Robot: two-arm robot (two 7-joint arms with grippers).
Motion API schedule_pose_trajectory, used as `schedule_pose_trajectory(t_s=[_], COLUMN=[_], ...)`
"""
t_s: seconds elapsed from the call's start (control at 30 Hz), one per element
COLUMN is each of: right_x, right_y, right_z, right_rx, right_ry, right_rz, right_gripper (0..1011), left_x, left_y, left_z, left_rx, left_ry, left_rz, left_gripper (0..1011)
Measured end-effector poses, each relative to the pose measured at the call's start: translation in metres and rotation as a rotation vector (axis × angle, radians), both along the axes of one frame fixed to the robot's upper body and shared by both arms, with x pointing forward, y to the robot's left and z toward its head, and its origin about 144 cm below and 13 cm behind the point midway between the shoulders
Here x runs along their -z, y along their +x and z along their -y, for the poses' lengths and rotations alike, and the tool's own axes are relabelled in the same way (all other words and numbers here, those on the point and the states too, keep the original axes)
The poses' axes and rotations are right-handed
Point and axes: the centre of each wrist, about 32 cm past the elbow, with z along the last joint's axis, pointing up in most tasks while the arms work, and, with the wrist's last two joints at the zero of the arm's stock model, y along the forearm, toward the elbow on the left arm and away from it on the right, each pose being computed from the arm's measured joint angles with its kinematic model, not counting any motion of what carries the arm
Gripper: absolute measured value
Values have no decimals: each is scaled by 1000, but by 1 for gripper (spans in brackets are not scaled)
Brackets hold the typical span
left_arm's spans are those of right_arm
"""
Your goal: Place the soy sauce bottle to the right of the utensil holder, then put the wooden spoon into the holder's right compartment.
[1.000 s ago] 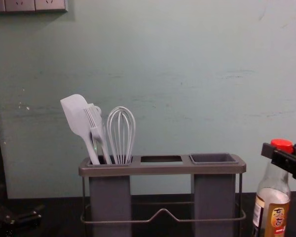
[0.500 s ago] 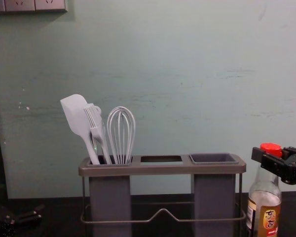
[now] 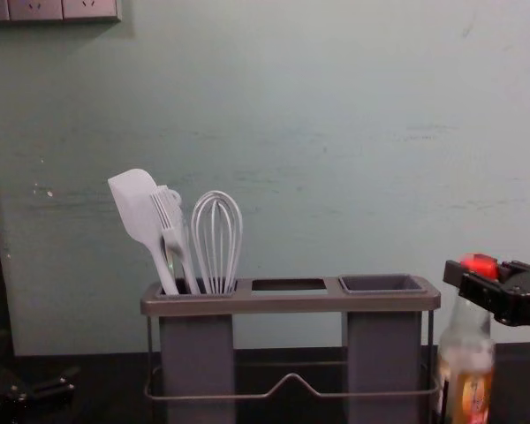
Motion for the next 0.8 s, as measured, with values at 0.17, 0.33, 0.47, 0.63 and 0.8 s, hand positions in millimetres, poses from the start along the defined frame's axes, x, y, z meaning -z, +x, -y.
schedule_pose_trajectory(t_s=[0.17,0.33,0.47,0.63,0.8], right_x=[0,-1,-6,-14,-21], right_y=[2,3,2,-5,-13], right_z=[-2,-3,-3,1,4], right_rx=[6,5,4,12,17], right_ry=[5,7,12,24,29], right_rz=[-2,-3,9,37,55], right_gripper=[528,728,852,967,1000], left_x=[0,0,0,0,0], left_y=[0,0,0,0,0], left_z=[0,0,0,0,0], left_rx=[0,0,0,0,0], left_ry=[0,0,0,0,0], left_rz=[0,0,0,0,0], left_gripper=[1005,1005,1005,1005,1005])
